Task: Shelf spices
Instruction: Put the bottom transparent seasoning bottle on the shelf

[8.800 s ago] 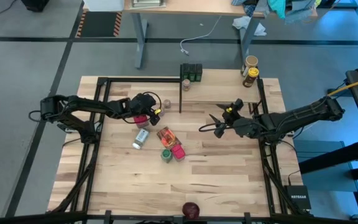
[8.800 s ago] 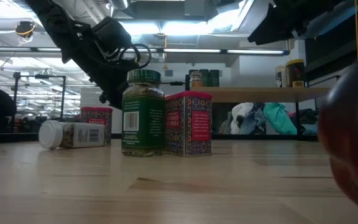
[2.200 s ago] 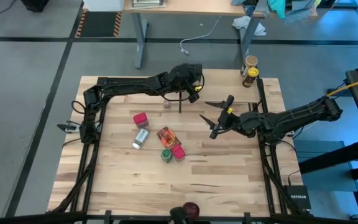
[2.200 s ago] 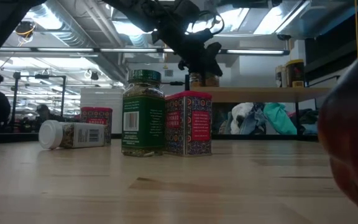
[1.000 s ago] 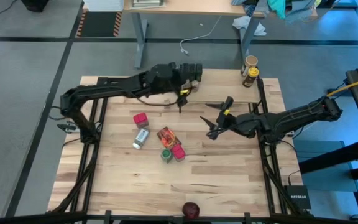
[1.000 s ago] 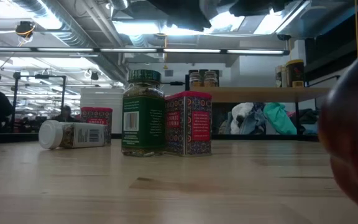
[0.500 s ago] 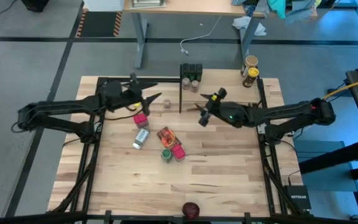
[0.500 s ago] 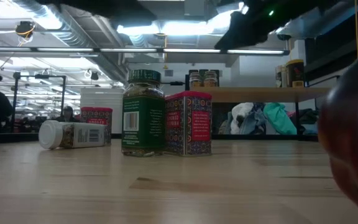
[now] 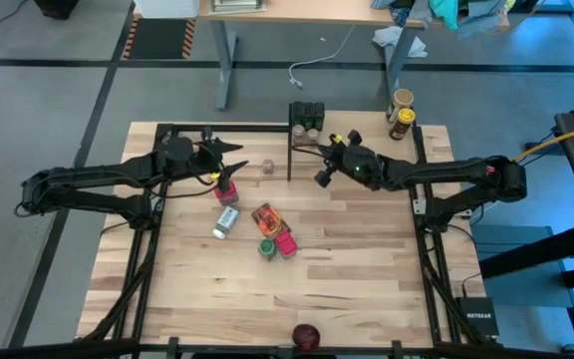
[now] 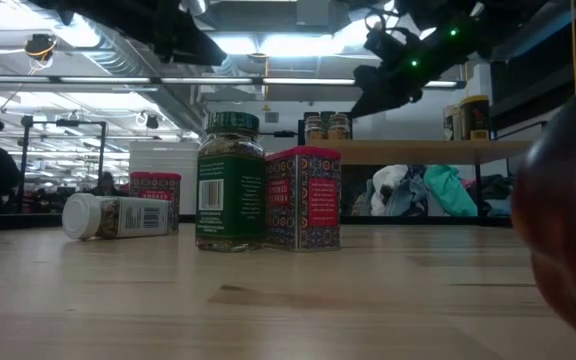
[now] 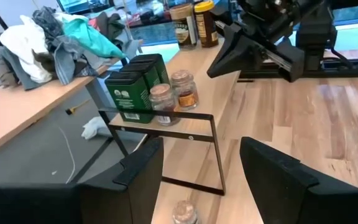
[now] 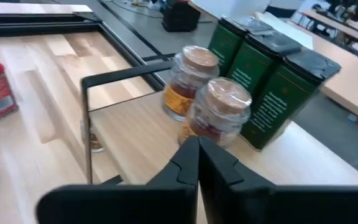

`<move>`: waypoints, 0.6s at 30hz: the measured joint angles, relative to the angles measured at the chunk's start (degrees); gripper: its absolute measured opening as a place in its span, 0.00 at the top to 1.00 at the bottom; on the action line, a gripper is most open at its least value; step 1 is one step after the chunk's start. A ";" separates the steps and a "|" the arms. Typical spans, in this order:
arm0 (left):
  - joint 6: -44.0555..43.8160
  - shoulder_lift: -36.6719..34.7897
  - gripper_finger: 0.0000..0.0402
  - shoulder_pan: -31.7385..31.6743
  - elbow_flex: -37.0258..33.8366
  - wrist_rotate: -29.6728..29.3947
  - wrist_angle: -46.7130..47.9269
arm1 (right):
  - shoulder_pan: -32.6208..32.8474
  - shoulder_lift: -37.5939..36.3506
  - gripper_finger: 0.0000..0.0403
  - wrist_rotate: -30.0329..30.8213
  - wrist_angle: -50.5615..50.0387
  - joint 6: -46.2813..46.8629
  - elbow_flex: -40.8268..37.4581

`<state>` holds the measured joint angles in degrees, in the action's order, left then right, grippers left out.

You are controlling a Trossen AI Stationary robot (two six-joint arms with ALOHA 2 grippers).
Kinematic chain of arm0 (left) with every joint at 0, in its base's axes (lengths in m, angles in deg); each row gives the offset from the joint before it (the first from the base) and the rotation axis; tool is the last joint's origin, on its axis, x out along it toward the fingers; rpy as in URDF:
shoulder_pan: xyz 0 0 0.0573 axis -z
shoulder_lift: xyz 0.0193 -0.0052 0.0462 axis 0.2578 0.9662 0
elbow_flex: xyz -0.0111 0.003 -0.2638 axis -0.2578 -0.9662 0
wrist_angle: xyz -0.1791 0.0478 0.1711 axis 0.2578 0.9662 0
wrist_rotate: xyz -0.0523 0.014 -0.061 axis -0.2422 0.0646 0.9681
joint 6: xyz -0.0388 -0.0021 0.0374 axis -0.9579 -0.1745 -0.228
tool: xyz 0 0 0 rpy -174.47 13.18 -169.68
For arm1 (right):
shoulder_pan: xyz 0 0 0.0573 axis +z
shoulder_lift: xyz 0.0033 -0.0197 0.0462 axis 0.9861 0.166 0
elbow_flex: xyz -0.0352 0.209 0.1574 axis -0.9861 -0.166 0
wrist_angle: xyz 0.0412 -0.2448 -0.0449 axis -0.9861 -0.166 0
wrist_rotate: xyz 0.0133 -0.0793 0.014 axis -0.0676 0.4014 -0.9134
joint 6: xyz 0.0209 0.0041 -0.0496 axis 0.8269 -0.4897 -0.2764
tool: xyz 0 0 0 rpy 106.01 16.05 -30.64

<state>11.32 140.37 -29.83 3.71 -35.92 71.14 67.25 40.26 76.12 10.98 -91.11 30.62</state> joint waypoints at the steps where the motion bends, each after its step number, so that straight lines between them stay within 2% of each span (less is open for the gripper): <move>1: 0.21 0.02 0.48 0.06 0.00 0.00 -0.08 | 0.01 -0.35 0.97 -0.01 -0.08 -0.99 0.00; 5: 0.67 0.00 0.48 0.28 0.02 0.02 -0.85 | 0.04 -2.95 0.94 -1.37 -0.12 -3.42 0.03; 18: -0.15 0.02 0.48 0.26 0.02 -0.01 -0.70 | 0.04 -3.26 0.93 -4.98 -1.17 1.43 0.07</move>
<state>11.17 140.39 -29.57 3.73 -35.93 70.44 67.30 37.00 71.13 9.81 -89.68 30.68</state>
